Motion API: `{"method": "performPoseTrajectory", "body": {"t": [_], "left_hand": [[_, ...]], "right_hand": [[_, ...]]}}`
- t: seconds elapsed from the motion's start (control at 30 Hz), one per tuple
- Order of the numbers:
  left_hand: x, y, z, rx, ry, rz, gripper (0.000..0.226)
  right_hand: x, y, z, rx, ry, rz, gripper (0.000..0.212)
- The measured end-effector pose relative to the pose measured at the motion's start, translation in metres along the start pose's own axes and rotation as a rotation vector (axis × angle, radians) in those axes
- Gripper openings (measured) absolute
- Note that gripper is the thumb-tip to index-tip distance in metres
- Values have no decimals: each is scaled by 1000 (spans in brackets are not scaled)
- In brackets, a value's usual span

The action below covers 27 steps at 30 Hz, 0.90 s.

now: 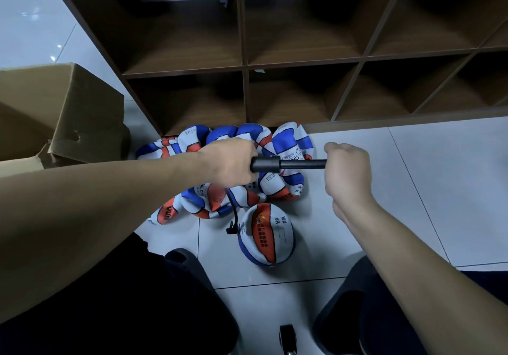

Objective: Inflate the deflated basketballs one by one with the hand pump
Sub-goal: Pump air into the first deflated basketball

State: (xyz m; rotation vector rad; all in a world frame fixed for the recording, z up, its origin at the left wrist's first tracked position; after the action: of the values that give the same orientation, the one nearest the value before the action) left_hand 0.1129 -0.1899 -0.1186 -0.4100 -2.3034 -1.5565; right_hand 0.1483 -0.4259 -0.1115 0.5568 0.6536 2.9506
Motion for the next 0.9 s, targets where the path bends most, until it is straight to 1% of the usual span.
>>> {"method": "performPoseTrajectory", "body": {"t": [0.03,0.1,0.2,0.37,0.47,0.67,0.8,0.9], "left_hand": [[0,0,-3,-1,-8,-2,26],[1,-1,-9,-15,-25,-3,23],[2,-2,-17,-36,-44,-4,18],[3,0,-30,-79,-82,-33,18],[3,-1,-35,-84,-94,-19,15],[-2,-8,-38,-85,-114,-12,18],[-5,-5,-33,-47,-138,8,19],[-5,-3,-27,-14,-141,13,22]], "right_hand": [[4,-4,1,-1,9,10,37],[11,-10,1,-2,22,26,41],[20,-16,7,12,57,32,41],[27,-25,8,3,83,37,42],[29,-31,5,-9,100,43,43],[28,-40,3,2,96,98,34],[22,-43,2,46,67,176,36],[12,-29,2,56,43,160,27]]}}
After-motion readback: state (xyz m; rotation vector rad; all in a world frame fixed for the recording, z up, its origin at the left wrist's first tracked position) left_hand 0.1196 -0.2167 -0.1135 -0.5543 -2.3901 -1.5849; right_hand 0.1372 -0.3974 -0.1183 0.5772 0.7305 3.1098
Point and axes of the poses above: each hand's wrist, its own x-axis away from the middle knuckle, its own y-axis out of the back of the hand, z = x × y, the point moved 9 cm from there along -x, towards the middle knuckle, and after that the axes turned 7 degrees about x, right-handed, at the moved point
